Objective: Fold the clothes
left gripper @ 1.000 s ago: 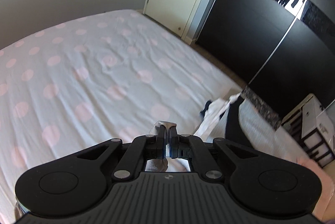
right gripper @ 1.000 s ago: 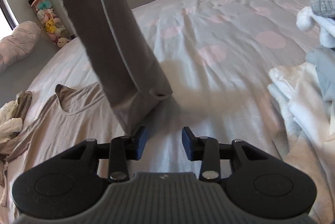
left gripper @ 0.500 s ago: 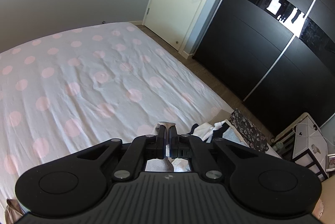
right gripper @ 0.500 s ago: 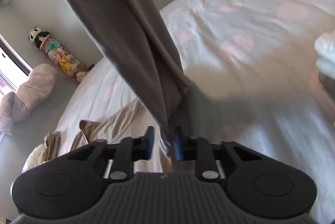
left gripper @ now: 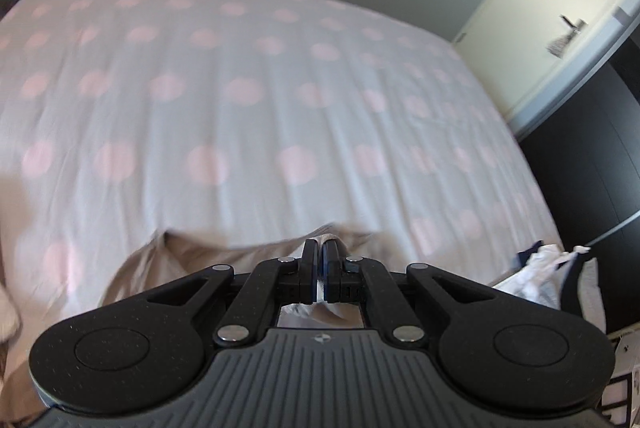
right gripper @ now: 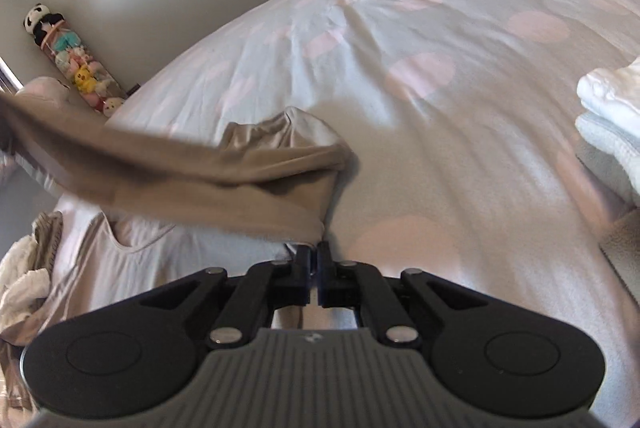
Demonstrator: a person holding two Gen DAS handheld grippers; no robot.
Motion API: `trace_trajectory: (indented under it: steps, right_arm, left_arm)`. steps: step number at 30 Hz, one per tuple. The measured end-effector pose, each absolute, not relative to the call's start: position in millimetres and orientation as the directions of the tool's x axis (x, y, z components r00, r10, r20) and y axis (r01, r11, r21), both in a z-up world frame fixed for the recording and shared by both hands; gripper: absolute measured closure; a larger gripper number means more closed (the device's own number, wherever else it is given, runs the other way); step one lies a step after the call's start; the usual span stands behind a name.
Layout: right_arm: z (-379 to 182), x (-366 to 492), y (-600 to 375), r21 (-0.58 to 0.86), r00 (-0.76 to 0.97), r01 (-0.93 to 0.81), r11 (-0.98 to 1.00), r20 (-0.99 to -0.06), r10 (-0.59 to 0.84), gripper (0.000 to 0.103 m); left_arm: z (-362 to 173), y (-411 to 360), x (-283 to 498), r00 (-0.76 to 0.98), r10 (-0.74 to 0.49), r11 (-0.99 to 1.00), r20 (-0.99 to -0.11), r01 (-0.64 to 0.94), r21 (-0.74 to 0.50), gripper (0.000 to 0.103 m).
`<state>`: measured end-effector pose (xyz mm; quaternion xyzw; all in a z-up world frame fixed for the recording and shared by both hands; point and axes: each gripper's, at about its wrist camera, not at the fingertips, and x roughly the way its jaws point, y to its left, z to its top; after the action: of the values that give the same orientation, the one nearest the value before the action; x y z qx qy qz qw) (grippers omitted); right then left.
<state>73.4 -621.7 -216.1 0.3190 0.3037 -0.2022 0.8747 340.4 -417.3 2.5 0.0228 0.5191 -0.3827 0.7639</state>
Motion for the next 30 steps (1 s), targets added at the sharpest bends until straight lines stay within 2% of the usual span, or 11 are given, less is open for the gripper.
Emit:
trace_trajectory:
  steps: [7, 13, 18, 22, 23, 27, 30]
  right_arm:
    - [-220.5, 80.7, -615.0, 0.362, 0.697, 0.552, 0.751, -0.695, -0.177, 0.099]
    - [-223.7, 84.5, -615.2, 0.337, 0.683, 0.55, 0.764, -0.708, -0.179, 0.1]
    - [-225.5, 86.1, -615.5, 0.33, 0.68, 0.546, 0.77, -0.711, -0.178, 0.1]
    - [-226.2, 86.2, -615.1, 0.332, 0.68, 0.546, 0.769, -0.712, -0.175, 0.1]
    - [-226.3, 86.3, -615.2, 0.334, 0.681, 0.546, 0.768, -0.711, -0.175, 0.1]
    - [-225.9, 86.4, -614.6, 0.333, 0.68, 0.548, 0.767, -0.711, -0.176, 0.099]
    - [-226.0, 85.8, -614.8, 0.336, 0.682, 0.548, 0.766, -0.71, -0.176, 0.099]
  left_arm:
    - [-85.3, -354.0, 379.2, 0.125, -0.5, 0.777, -0.857, 0.502, -0.38, 0.102]
    - [-148.8, -319.3, 395.8, 0.1, -0.416, 0.835, -0.904, 0.435, -0.336, 0.103]
    - [-180.2, -306.6, 404.5, 0.112, -0.418, 0.846, -0.902, 0.409, -0.341, 0.103]
    - [-182.1, -304.1, 397.9, 0.115, -0.463, 0.823, -0.879, 0.424, -0.378, 0.103]
    - [-178.9, -303.4, 394.7, 0.122, -0.473, 0.819, -0.873, 0.426, -0.384, 0.101]
    - [-168.8, -300.4, 373.5, 0.151, -0.491, 0.81, -0.858, 0.442, -0.386, 0.075]
    - [-167.6, -297.2, 350.3, 0.147, -0.482, 0.812, -0.863, 0.445, -0.378, 0.074]
